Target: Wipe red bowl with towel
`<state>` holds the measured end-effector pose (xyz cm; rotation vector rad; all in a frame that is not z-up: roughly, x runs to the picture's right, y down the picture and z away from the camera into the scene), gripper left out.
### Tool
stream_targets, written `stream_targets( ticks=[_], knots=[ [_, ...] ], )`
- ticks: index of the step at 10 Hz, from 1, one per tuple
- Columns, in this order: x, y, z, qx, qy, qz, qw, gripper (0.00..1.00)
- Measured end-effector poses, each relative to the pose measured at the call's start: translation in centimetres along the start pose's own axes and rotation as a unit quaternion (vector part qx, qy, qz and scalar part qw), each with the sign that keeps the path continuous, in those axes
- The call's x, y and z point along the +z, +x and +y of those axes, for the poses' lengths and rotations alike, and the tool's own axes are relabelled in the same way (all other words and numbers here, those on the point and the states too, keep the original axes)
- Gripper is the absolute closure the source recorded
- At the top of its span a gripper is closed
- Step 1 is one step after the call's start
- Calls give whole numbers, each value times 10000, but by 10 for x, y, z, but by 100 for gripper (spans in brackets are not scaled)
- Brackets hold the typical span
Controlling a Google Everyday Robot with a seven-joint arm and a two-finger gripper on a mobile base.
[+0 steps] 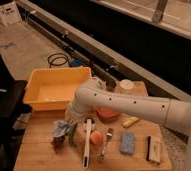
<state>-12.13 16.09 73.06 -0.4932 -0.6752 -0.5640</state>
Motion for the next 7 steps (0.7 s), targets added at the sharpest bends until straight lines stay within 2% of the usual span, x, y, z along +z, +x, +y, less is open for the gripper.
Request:
stream_targets(
  ticks=[3, 6, 7],
  knots=[
    [0, 1, 0, 28, 12, 5, 10000, 100],
    [-23, 26, 4, 368, 171, 228, 9989, 100],
    [-36, 42, 11, 534, 224, 333, 9978, 100]
  ],
)
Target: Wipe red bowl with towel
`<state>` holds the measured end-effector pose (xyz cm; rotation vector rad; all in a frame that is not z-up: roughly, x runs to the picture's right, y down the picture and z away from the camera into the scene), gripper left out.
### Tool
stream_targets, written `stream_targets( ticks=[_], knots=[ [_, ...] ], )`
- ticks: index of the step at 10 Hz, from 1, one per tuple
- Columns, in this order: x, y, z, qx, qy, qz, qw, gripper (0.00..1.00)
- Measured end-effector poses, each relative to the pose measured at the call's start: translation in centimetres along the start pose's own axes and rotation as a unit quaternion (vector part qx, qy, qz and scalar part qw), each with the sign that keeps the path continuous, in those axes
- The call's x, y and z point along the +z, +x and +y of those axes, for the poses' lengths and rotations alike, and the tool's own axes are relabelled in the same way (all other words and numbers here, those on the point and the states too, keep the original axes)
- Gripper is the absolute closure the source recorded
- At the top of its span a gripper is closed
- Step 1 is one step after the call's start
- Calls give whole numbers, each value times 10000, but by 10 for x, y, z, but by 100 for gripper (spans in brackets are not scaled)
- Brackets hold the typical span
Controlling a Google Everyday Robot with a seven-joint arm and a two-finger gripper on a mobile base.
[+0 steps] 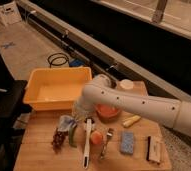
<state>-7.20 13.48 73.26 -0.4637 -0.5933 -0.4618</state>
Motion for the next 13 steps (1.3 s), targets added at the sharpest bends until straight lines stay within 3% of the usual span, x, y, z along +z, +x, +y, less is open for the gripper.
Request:
stream_targets(
  ticks=[2, 5, 6, 12, 13],
  knots=[
    [-26, 41, 18, 376, 80, 197, 9991, 100],
    [-69, 108, 41, 1031, 265, 467, 9932, 100],
    [-76, 121, 43, 1157, 318, 507, 9915, 100],
    [-76, 126, 43, 1229, 341, 528, 9904, 100],
    [-74, 134, 43, 1383, 370, 547, 9882, 100]
  ],
)
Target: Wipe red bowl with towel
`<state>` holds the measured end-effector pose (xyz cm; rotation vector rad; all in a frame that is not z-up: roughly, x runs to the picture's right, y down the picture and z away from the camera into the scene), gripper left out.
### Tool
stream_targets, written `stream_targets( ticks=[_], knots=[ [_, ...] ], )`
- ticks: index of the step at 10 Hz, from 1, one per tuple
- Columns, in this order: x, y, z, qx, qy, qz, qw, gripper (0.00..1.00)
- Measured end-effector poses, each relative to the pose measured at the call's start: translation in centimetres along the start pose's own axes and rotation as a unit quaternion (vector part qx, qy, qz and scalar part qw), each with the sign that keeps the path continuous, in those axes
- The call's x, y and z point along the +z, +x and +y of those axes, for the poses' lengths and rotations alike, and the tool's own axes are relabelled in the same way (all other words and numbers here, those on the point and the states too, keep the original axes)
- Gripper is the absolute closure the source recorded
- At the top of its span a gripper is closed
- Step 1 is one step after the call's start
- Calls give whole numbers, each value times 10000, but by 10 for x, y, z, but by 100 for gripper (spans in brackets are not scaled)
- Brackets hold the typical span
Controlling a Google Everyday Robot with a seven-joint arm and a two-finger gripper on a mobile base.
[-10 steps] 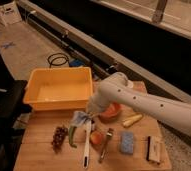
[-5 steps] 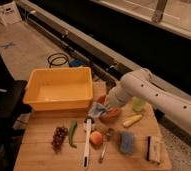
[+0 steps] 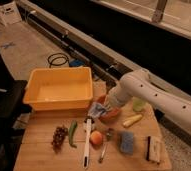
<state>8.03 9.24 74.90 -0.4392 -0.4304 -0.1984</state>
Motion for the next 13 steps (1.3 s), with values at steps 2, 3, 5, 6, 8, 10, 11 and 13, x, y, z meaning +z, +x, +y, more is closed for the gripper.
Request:
stream_targets(
  ticks=[2, 3, 5, 6, 8, 10, 11, 13],
  knots=[
    [8, 34, -14, 332, 46, 84, 9994, 100],
    [16, 51, -25, 487, 43, 118, 9987, 100],
    [33, 78, -42, 751, 4, 148, 9971, 100],
    [38, 84, -45, 827, 0, 135, 9965, 100],
    [55, 89, -47, 918, -63, 66, 9957, 100],
    [65, 85, -49, 917, -119, -17, 9957, 100],
    [73, 81, -49, 889, -163, -67, 9959, 100],
    [84, 75, -48, 852, -237, -130, 9960, 100]
  ],
)
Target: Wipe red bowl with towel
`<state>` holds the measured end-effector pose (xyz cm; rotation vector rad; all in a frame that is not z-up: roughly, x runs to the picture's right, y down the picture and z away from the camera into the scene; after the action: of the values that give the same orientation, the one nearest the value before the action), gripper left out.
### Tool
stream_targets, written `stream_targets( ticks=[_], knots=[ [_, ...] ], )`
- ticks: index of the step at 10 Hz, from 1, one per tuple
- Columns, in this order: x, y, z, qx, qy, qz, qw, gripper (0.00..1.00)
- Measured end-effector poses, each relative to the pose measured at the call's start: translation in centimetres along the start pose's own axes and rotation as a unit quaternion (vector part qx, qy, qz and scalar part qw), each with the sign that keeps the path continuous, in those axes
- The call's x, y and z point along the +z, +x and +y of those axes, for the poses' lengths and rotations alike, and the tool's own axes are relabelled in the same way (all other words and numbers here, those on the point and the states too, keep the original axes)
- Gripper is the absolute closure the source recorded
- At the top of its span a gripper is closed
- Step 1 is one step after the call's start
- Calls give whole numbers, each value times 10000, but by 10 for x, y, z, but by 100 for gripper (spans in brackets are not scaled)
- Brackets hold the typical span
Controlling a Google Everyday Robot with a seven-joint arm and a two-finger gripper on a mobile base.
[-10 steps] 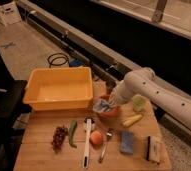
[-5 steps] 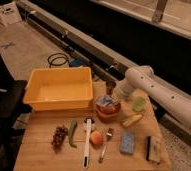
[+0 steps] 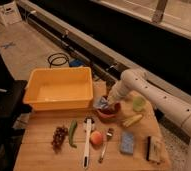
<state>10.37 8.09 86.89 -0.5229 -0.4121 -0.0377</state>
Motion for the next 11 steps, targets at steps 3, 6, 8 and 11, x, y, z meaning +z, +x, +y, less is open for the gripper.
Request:
stream_targets(
  ticks=[3, 6, 8, 11],
  knots=[
    [2, 11, 16, 127, -141, 40, 9998, 100],
    [-11, 43, 26, 410, -227, 294, 9985, 100],
    [-18, 50, 10, 471, -179, 461, 9977, 100],
    [-19, 31, -22, 287, -77, 537, 9981, 100]
  ],
)
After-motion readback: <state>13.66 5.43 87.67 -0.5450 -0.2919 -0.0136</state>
